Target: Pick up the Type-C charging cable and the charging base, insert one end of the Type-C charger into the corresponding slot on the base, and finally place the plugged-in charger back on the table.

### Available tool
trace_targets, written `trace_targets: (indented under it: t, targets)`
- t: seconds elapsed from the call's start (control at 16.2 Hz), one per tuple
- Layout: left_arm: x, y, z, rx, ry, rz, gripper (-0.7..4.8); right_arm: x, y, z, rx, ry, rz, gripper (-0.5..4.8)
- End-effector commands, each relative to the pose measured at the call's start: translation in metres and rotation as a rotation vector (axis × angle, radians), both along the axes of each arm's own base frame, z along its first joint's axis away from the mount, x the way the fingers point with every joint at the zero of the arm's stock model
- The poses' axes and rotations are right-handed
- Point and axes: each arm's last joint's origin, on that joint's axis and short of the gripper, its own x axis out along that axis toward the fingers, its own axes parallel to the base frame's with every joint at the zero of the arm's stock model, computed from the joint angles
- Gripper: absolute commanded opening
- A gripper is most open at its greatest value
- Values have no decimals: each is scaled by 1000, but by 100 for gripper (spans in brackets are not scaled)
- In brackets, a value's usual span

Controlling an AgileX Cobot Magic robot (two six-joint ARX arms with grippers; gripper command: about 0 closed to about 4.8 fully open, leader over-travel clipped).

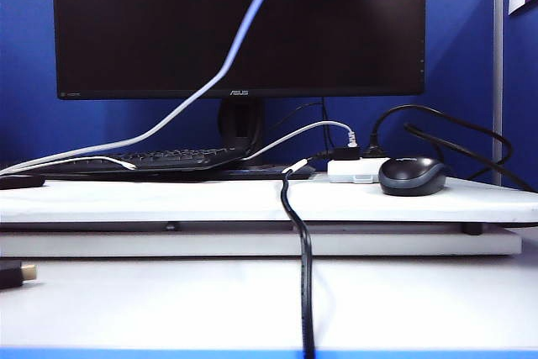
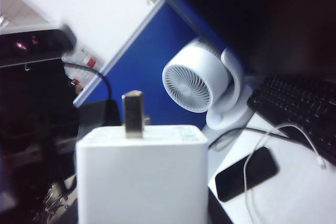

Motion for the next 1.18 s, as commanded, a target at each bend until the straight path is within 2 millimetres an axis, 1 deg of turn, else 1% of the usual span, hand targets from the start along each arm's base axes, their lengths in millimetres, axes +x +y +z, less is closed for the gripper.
trace_targets:
  t: [0.06, 0.12, 0.19, 0.25, 0.31, 0.37, 0.43, 0.49, 0.56, 0.62, 0.68, 0.74, 0.8, 0.87, 0.93, 0.99, 1.11, 1.18]
  targets:
    - [-3, 9, 6, -13, -27, 58, 122, -1, 1, -6, -116, -62, -41, -1]
    - [-2, 13, 7, -15, -39, 71, 105, 1, 2, -10, -139, -54, -45, -1]
    - [-4, 18, 9, -15, -59, 85, 40, 5, 4, -16, -174, -31, -52, -1]
    - [-5, 18, 10, -17, -68, 88, 5, 8, 5, -21, -200, -15, -61, -1]
    - [-9, 20, 13, -21, -98, 90, -5, 14, 8, -29, -257, -21, -57, -1]
    - [-13, 21, 16, -29, -124, 91, -5, 23, 15, -41, -308, 1, -63, -1]
    - [-16, 22, 19, -36, -141, 90, -5, 35, 31, -57, -361, 15, -45, -1]
    - [-18, 23, 20, -38, -138, 90, -5, 53, 45, -81, -424, 67, -13, -1]
    - [-18, 23, 20, -39, -138, 94, -5, 59, 55, -93, -461, 75, 17, -1]
    - [-18, 23, 20, -40, -138, 97, -5, 68, 64, -109, -495, 97, 35, -1]
    - [-18, 23, 20, -39, -137, 96, -5, 74, 81, -126, -539, 97, 66, -1]
    - [-18, 23, 21, -40, -139, 97, -5, 79, 92, -138, -582, 81, 56, -1]
    - [-18, 23, 20, -40, -139, 97, -5, 85, 117, -167, -683, 33, 56, -1]
    - [-18, 23, 20, -39, -137, 97, -5, 91, 129, -188, -753, 43, 33, -1]
    - [-18, 23, 20, -39, -138, 96, -5, 97, 138, -210, -803, 75, 32, -1]
    - [-18, 23, 20, -39, -137, 96, -5, 102, 142, -227, -846, 82, 46, -1]
    - [-18, 23, 20, -39, -138, 97, -5, 105, 142, -242, -984, 33, 46, -1]
    - [-18, 23, 20, -39, -139, 97, -5, 104, 140, -247, -1035, 36, 56, -1]
